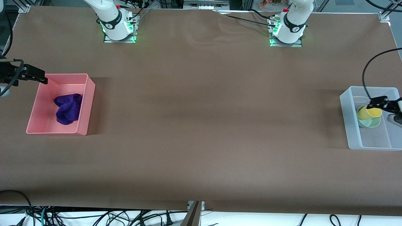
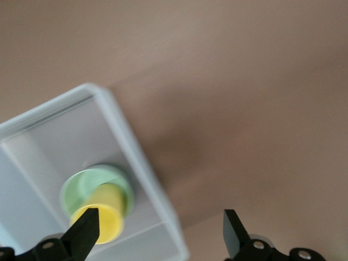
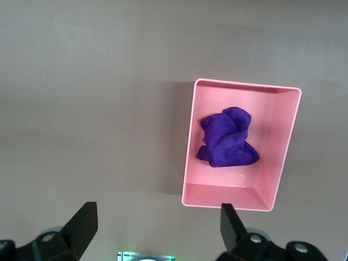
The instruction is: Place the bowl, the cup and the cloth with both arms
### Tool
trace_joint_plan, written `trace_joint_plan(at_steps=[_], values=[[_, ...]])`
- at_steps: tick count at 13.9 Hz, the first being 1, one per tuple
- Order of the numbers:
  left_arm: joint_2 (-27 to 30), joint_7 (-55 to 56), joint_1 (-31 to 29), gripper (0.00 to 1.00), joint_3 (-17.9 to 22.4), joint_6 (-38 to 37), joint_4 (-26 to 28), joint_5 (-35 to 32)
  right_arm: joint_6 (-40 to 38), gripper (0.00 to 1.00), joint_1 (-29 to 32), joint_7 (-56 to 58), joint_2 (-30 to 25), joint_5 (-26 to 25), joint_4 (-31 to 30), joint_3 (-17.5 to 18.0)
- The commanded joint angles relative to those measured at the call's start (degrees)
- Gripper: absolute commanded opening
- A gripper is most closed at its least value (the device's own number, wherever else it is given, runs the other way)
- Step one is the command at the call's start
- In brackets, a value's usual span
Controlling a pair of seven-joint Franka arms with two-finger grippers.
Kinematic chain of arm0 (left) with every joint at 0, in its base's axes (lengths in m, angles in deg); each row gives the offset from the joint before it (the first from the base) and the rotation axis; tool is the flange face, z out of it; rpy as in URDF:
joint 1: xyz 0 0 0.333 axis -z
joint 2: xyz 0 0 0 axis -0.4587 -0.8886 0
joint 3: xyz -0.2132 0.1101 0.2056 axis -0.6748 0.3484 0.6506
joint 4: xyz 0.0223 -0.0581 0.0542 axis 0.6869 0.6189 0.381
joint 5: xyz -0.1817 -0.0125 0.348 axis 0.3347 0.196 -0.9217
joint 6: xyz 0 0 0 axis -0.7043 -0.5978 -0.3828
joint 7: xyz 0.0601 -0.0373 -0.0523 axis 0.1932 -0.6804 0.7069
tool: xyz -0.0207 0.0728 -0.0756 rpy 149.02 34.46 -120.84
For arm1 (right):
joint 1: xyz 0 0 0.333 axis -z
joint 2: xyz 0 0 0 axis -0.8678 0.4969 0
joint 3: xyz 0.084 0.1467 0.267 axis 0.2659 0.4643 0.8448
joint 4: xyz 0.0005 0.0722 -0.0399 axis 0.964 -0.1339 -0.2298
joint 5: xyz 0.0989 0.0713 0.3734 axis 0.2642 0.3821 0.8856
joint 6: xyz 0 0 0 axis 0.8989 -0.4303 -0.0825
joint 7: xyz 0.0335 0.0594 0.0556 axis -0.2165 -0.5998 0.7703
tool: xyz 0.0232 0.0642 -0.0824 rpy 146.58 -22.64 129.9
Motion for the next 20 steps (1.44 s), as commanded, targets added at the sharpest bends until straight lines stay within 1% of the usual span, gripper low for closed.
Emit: trace_joint_plan(at_steps=[1, 2, 3, 4, 5, 6, 7, 8, 9, 10, 11, 13, 14, 15, 17, 20], values=[[-0.75, 12.03, 3.9, 1.0, -4.9, -8.77, -5.09, -2.05, 0.12, 1.0, 0.11, 0.79, -0.21, -0.47, 0.27, 0.24], [-0.23, 16.08, 6.71, 1.0, -4.99, -11.58, -5.97, -2.15, 0.12, 1.0, 0.11, 0.79, -0.21, -0.47, 0.27, 0.24], [3.17, 18.13, 10.39, 1.0, -3.25, -11.96, -4.85, -2.06, 0.12, 1.0, 0.11, 0.79, -0.21, -0.47, 0.27, 0.24], [4.77, 20.06, 13.56, 1.0, -2.8, -12.57, -4.32, -2.06, 0.03, 1.0, 0.11, 0.79, -0.21, -0.47, 0.27, 0.24], [7.05, 21.65, 15.94, 1.0, -1.31, -13.19, -3.96, -1.8, 0.12, 1.0, 0.11, 0.79, -0.21, -0.47, 0.27, 0.24], [9.86, 21.92, 19.54, 1.0, 2.01, -12.76, -1.87, -0.66, 0.12, 1.0, 0.11, 0.79, -0.21, -0.47, 0.27, 0.24], [12.41, 21.32, 23.05, 1.0, 6.22, -11.97, 0.24, 2.22, 0.12, 1.0, 0.11, 0.79, -0.21, -0.47, 0.27, 0.24], [14.79, 21.66, 26.74, 1.0, 11.13, -11.53, 3.31, 6.08, 0.12, 1.0, 0.11, 0.79, -0.21, -0.47, 0.27, 0.24], [17.77, 22.01, 30.69, 1.0, 16.84, -9.52, 7.16, 10.73, 0.12, 1.0, 0.11, 0.79, -0.21, -0.47, 0.27, 0.24], [20.41, 22.01, 34.48, 1.0, 21.42, -6.81, 10.51, 12.69, 0.12, 1.0, 0.11, 0.88, -0.21, -0.47, 0.27, 0.24], [22.26, 21.93, 37.82, 1.0, 23.99, -5.21, 12.46, 12.62, 0.12, 1.0, 0.11, 0.88, -0.21, -0.47, 0.27, 0.24], [22.98, 24.1, 40.39, 1.0, 24.45, -4.76, 12.56, 10.88, 0.12, 1.0, 0.11, 0.88, -0.21, -0.47, 0.27, 0.24], [23.07, 27.6, 40.84, 1.0, 24.37, -4.58, 12.56, 9.73, 0.12, 1.0, 0.11, 0.79, -0.21, -0.47, 0.27, 0.24], [22.9, 29.29, 40.75, 1.0, 24.36, -4.49, 12.48, 10.24, 0.12, 1.0, 0.11, 0.88, -0.21, -0.47, 0.27, 0.24], [22.81, 29.31, 40.75, 1.0, 24.45, -2.31, 12.56, 10.33, 0.12, 1.0, 0.11, 0.79, -0.21, -0.47, 0.27, 0.15], [22.63, 29.48, 40.23, 1.0, 24.36, -2.21, 12.56, 10.42, 0.12, 1.0, 0.11, 0.79, -0.12, -0.47, 0.27, 0.15]])
